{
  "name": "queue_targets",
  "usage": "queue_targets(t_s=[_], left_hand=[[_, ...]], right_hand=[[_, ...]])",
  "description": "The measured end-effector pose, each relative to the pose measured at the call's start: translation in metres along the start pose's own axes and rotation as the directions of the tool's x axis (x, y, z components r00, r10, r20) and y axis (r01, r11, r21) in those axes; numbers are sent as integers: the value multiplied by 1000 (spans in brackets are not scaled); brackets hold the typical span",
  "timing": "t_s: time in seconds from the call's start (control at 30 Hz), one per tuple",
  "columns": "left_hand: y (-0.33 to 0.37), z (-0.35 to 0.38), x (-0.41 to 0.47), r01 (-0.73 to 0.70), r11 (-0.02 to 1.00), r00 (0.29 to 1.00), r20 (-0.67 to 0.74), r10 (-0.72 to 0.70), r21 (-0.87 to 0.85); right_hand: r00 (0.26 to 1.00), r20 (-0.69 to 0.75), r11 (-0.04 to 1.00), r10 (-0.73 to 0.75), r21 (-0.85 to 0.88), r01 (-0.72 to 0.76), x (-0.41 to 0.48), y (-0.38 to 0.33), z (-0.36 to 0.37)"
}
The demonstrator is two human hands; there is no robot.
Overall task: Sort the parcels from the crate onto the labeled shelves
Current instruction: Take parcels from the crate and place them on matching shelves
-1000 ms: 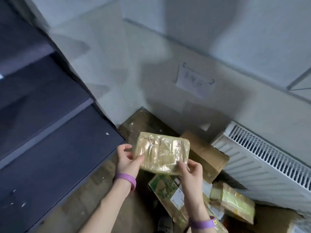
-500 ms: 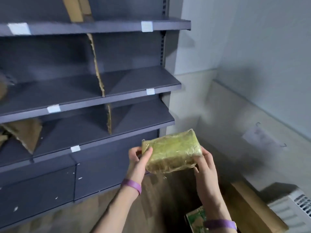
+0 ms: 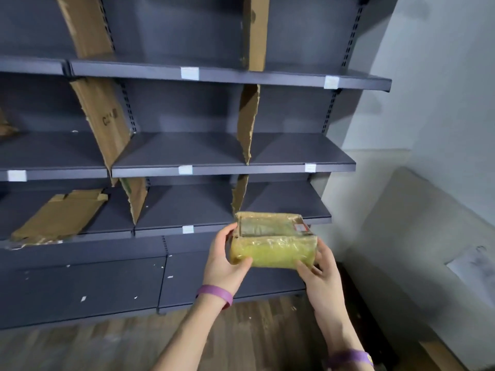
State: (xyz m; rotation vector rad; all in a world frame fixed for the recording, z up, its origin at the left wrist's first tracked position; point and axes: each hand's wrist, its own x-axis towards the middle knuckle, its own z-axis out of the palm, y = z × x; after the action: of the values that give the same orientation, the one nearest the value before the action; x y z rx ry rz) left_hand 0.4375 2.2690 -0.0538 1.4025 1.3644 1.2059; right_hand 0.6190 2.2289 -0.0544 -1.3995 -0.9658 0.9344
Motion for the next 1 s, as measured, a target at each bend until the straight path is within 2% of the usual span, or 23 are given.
queue_targets(t_s=[0.13, 0.33, 0.53, 0.73, 0.87, 0.93, 1.0], left_hand=[[-4, -15, -2, 16, 998, 1000, -13, -17, -59], [-6, -22, -4, 32, 995, 993, -106, -43, -97], [-7, -21, -22, 57, 995, 997, -44, -60, -86], [4, -37, -17, 24, 997, 995, -101, -16, 79], [14, -50, -17, -7, 999, 990, -141, 14, 52], [17, -56, -17, 0, 1000, 995, -104, 3, 30], [20, -58, -19, 44, 999, 999, 10, -44, 19]], right_hand=[[998, 6, 989, 56, 134, -56, 0, -3, 12], [994, -46, 985, 95, 146, -87, 5, -12, 25], [962, -264, 976, 75, 217, -17, 12, -13, 24], [994, -99, 988, -49, 143, 63, 8, -31, 20], [998, -38, 980, -57, 187, 64, 6, -39, 19], [998, 0, 980, -69, 187, 68, 5, -41, 21], [997, 48, 981, -62, 185, 52, 2, -43, 24]])
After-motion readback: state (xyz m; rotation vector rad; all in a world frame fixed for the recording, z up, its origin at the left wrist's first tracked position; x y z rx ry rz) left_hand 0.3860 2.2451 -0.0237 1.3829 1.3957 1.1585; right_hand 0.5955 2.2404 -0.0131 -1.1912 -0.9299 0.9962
